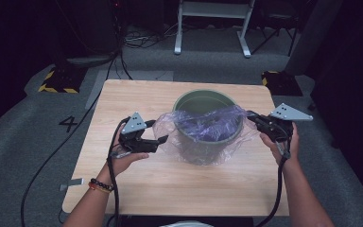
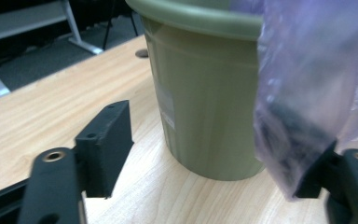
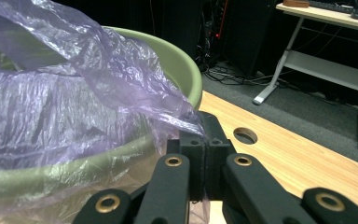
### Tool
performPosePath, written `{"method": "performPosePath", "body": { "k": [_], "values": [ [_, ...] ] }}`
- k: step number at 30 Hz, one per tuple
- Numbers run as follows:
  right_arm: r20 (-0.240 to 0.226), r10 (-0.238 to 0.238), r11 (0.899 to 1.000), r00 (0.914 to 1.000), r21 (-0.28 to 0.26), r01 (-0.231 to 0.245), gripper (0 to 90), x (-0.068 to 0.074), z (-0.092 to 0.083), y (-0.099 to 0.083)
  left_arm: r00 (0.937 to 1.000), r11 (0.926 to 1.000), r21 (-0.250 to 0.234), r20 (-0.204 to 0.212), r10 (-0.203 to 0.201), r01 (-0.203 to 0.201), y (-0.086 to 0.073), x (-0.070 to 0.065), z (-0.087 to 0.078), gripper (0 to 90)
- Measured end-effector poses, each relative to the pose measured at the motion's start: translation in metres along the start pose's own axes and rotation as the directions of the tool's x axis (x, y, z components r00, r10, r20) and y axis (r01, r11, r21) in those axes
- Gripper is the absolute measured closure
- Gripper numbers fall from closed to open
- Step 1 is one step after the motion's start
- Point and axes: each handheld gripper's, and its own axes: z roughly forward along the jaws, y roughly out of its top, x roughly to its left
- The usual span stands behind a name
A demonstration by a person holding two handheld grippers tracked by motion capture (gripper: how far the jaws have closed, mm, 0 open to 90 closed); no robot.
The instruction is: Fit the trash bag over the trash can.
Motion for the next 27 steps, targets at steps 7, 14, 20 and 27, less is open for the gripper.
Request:
{"method": "performPosePath", "body": {
  "k": [7, 14, 20, 27],
  "values": [
    [0.01, 0.002, 1.0, 1.0, -0.002, -0.002, 89.4, -0.002, 0.0, 0.001, 0.9993, 0.9972, -0.068, 0.013, 0.034, -0.033, 0.008, 0.0, -0.022, 20.3],
    [0.022, 0.002, 1.0, 0.9998, -0.007, -0.002, 89.0, -0.003, -0.001, 0.003, 0.9967, 0.9926, -0.105, 0.049, 0.065, -0.06, 0.02, -0.002, -0.033, 18.1],
    [0.018, 0.009, 1.0, 0.9998, -0.021, -0.009, 89.0, -0.004, -0.004, 0.004, 0.995, 0.9873, -0.141, 0.057, 0.082, -0.073, 0.029, -0.007, -0.043, 16.8],
    [0.001, -0.009, 0.999, 1.0, -0.033, 0.009, 88.7, 0.0, -0.009, 0.004, 0.9911, 0.9905, -0.082, 0.065, 0.116, -0.11, 0.033, -0.017, -0.044, 15.2]
  ]
}}
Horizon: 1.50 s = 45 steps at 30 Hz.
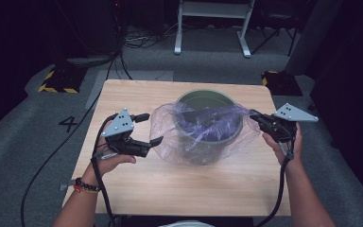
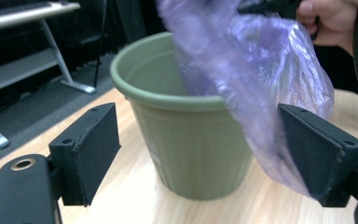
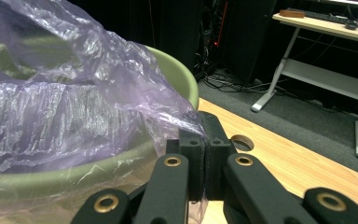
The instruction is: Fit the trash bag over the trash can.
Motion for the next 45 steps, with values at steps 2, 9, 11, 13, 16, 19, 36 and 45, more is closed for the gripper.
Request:
{"method": "performPosePath", "body": {
  "k": [2, 9, 11, 13, 16, 19, 36, 45],
  "values": [
    [-0.011, -0.002, 1.0, 0.9999, -0.002, 0.002, 88.7, 0.001, 0.0, 0.0, 0.9999, 0.9998, 0.016, -0.006, 0.014, -0.014, -0.001, -0.003, 0.003, 15.2],
    [-0.052, -0.033, 0.999, 0.9981, -0.027, 0.031, 87.2, 0.008, -0.003, -0.001, 0.997, 0.996, 0.085, -0.07, 0.032, -0.026, 0.0, -0.001, 0.013, 15.7],
    [-0.055, -0.036, 0.999, 0.9978, -0.029, 0.034, 87.2, 0.01, -0.005, 0.0, 0.998, 0.9982, 0.059, -0.062, 0.014, -0.01, 0.0, 0.003, 0.011, 15.9],
    [-0.061, -0.043, 0.999, 0.9972, -0.032, 0.041, 87.1, 0.011, -0.005, 0.0, 0.9983, 0.9992, 0.039, -0.058, 0.0, 0.003, 0.003, 0.007, 0.01, 16.1],
    [-0.067, -0.049, 0.998, 0.9966, -0.03, 0.047, 86.9, 0.012, -0.004, 0.0, 0.9984, 0.9999, 0.016, -0.056, 0.001, 0.0, 0.008, 0.01, 0.01, 15.9],
    [-0.07, -0.051, 0.998, 0.9963, -0.027, 0.049, 86.8, 0.013, -0.003, 0.001, 0.9977, 0.9996, 0.018, -0.064, 0.023, -0.022, 0.017, 0.011, 0.012, 17.0],
    [-0.054, -0.038, 0.999, 0.9978, -0.01, 0.038, 83.7, 0.003, 0.004, 0.005, 0.9762, 0.9793, 0.135, -0.136, 0.169, -0.151, 0.045, 0.032, 0.049, 82.6],
    [-0.064, 0.042, 0.999, 0.9971, -0.005, -0.042, 83.3, -0.014, 0.008, 0.008, 0.9855, 0.9866, 0.134, -0.129, 0.11, -0.093, 0.042, 0.05, 0.071, 88.3]
  ]
}}
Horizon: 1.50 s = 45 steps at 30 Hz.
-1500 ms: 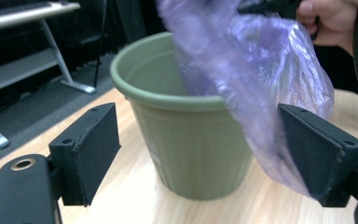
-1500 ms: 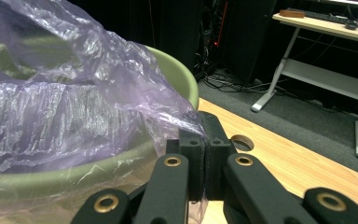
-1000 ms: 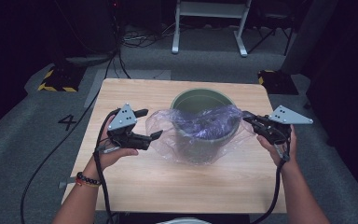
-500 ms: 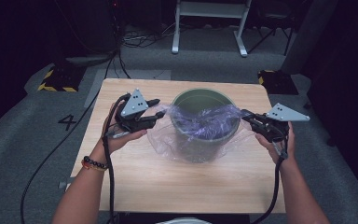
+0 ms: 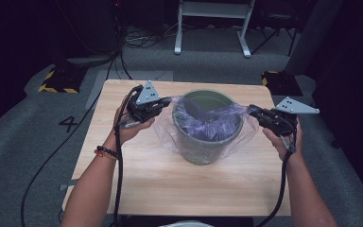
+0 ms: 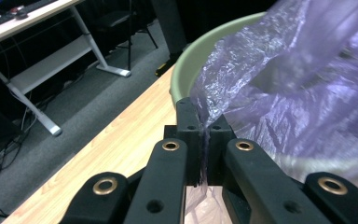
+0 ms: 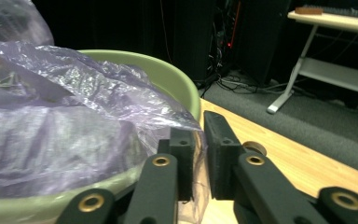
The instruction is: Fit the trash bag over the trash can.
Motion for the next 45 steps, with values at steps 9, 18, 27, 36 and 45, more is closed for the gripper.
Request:
{"method": "performPosePath", "body": {
  "k": [9, 18, 27, 36, 45],
  "values": [
    [0.04, 0.045, 0.998, 0.9982, 0.031, -0.046, 88.6, -0.017, 0.016, -0.005, 0.9966, 0.9965, 0.019, 0.01, -0.082, 0.082, -0.006, 0.012, 0.034, 89.5],
    [0.022, 0.157, 0.986, 0.9874, 0.055, -0.158, 89.4, -0.036, 0.034, -0.018, 0.98, 0.98, -0.01, -0.005, -0.199, 0.199, -0.027, 0.024, 0.057, 89.7],
    [0.066, 0.213, 0.968, 0.9748, 0.119, -0.22, 89.5, -0.051, 0.058, -0.034, 0.9619, 0.9617, 0.024, 0.007, -0.273, 0.273, -0.045, 0.032, 0.079, 89.7],
    [0.083, 0.241, 0.952, 0.9669, 0.175, -0.253, 89.6, -0.057, 0.073, -0.049, 0.9486, 0.9441, 0.104, 0.015, -0.316, 0.313, -0.066, 0.031, 0.096, 89.6],
    [0.08, 0.231, 0.931, 0.9696, 0.271, -0.245, 89.3, -0.054, 0.08, -0.066, 0.9438, 0.934, 0.157, 0.03, -0.329, 0.321, -0.087, 0.026, 0.101, 89.6]
  ]
}}
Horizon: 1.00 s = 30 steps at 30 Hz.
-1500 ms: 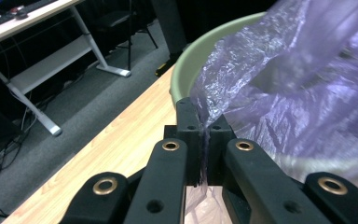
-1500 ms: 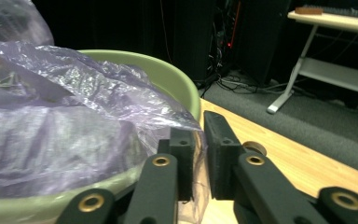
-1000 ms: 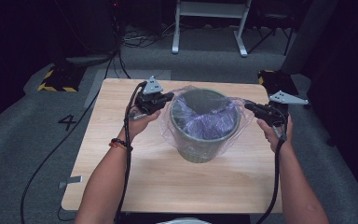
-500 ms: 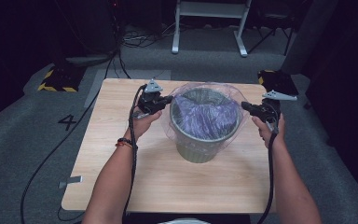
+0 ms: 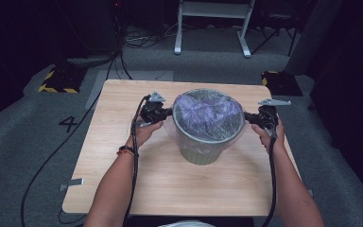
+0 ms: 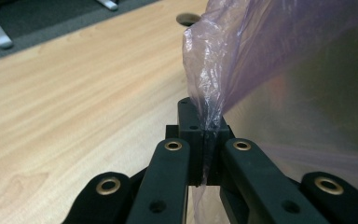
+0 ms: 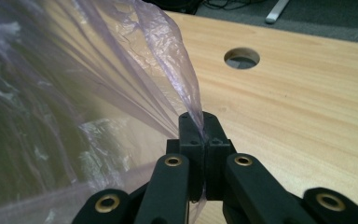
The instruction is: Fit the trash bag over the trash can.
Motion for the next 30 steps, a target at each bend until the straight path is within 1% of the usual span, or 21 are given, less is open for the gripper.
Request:
{"method": "performPosePath", "body": {
  "k": [2, 5, 7, 9, 11, 12, 13, 14, 15, 16, 17, 19, 20, 21, 23, 24, 25, 26, 27, 28, 30],
  "values": [
    [-0.008, 0.001, 1.0, 1.0, 0.016, -0.001, 89.3, 0.0, 0.002, -0.004, 1.0, 0.9999, 0.007, 0.003, 0.009, -0.009, -0.004, 0.0, 0.001, 89.6],
    [-0.023, 0.01, 0.999, 0.9997, 0.041, -0.009, 88.9, 0.0, 0.005, -0.01, 0.9999, 1.0, 0.008, 0.01, 0.005, -0.005, -0.01, -0.001, 0.002, 89.6],
    [-0.026, -0.001, 0.999, 0.9997, 0.054, 0.002, 88.6, 0.001, 0.006, -0.015, 0.9998, 0.9996, 0.021, 0.012, 0.018, -0.018, -0.014, -0.004, 0.002, 89.6],
    [-0.028, -0.009, 0.998, 0.9996, 0.067, 0.011, 88.1, 0.002, 0.007, -0.02, 0.9991, 0.9986, 0.032, 0.003, 0.041, -0.042, -0.02, -0.007, 0.001, 89.5],
    [-0.034, -0.007, 0.998, 0.9994, 0.069, 0.009, 87.2, 0.002, 0.006, -0.026, 0.9988, 0.9983, 0.032, -0.002, 0.049, -0.049, -0.024, -0.009, -0.002, 89.3],
    [-0.039, -0.003, 0.998, 0.9992, 0.068, 0.006, 86.3, 0.002, 0.006, -0.028, 0.999, 0.9987, 0.026, -0.003, 0.044, -0.044, -0.025, -0.01, -0.003, 88.9],
    [-0.039, -0.007, 0.998, 0.9992, 0.067, 0.01, 85.5, 0.002, 0.005, -0.029, 0.9982, 0.9979, 0.026, -0.011, 0.06, -0.059, -0.026, -0.011, -0.005, 87.7],
    [-0.038, -0.013, 0.998, 0.9992, 0.062, 0.015, 84.0, 0.002, 0.005, -0.031, 0.9976, 0.9977, 0.022, -0.023, 0.065, -0.065, -0.026, -0.012, -0.008, 83.5],
    [-0.032, -0.017, 0.998, 0.9993, 0.059, 0.019, 82.6, 0.002, 0.004, -0.032, 0.997, 0.9975, 0.023, -0.038, 0.067, -0.066, -0.027, -0.014, -0.01, 76.0],
    [-0.027, -0.02, 0.998, 0.9994, 0.053, 0.022, 80.8, 0.002, 0.002, -0.032, 0.9963, 0.997, 0.023, -0.044, 0.075, -0.074, -0.028, -0.015, -0.012, 71.3],
    [-0.021, -0.019, 0.999, 0.9996, 0.048, 0.02, 76.8, 0.002, 0.001, -0.033, 0.9961, 0.9969, 0.017, -0.043, 0.077, -0.076, -0.028, -0.016, -0.016, 67.2],
    [-0.015, -0.028, 0.999, 0.9995, 0.016, 0.028, 69.3, 0.001, -0.005, -0.034, 0.9963, 0.9974, 0.002, -0.046, 0.073, -0.073, -0.028, -0.017, -0.023, 54.8],
    [-0.034, -0.035, 0.999, 0.9988, -0.006, 0.035, 66.8, 0.001, -0.009, -0.034, 0.9962, 0.9971, -0.009, -0.043, 0.076, -0.076, -0.029, -0.018, -0.028, 51.5],
    [-0.038, -0.048, 0.999, 0.9981, -0.018, 0.047, 63.6, 0.0, -0.013, -0.034, 0.9965, 0.9965, -0.031, -0.033, 0.076, -0.077, -0.03, -0.019, -0.033, 47.3],
    [-0.002, -0.069, 0.997, 0.9976, -0.031, 0.069, 54.4, 0.0, -0.022, -0.034, 0.9959, 0.9955, -0.049, -0.043, 0.079, -0.081, -0.032, -0.021, -0.043, 38.1],
    [-0.004, -0.085, 0.995, 0.9964, -0.044, 0.085, 50.1, 0.0, -0.026, -0.034, 0.9959, 0.9941, -0.063, -0.026, 0.087, -0.088, -0.033, -0.022, -0.048, 32.6],
    [-0.009, -0.098, 0.994, 0.9951, -0.056, 0.098, 46.8, 0.0, -0.031, -0.035, 0.9949, 0.9924, -0.07, -0.009, 0.101, -0.101, -0.035, -0.024, -0.052, 31.2],
    [-0.009, -0.118, 0.991, 0.993, -0.066, 0.117, 44.4, 0.001, -0.035, -0.036, 0.9925, 0.9899, -0.072, -0.018, 0.121, -0.122, -0.036, -0.027, -0.056, 30.5],
    [-0.004, -0.145, 0.987, 0.9894, -0.072, 0.145, 41.9, 0.002, -0.039, -0.036, 0.9899, 0.9873, -0.072, -0.018, 0.14, -0.141, -0.037, -0.029, -0.059, 28.3],
    [0.006, -0.169, 0.983, 0.9857, -0.072, 0.169, 37.1, 0.005, -0.043, -0.037, 0.9878, 0.9852, -0.073, 0.002, 0.155, -0.155, -0.039, -0.033, -0.062, 26.1],
    [-0.001, -0.221, 0.971, 0.9753, -0.092, 0.22, 35.4, 0.011, -0.051, -0.038, 0.9813, 0.9794, -0.071, 0.024, 0.191, -0.189, -0.041, -0.041, -0.066, 23.9]
  ]
}}
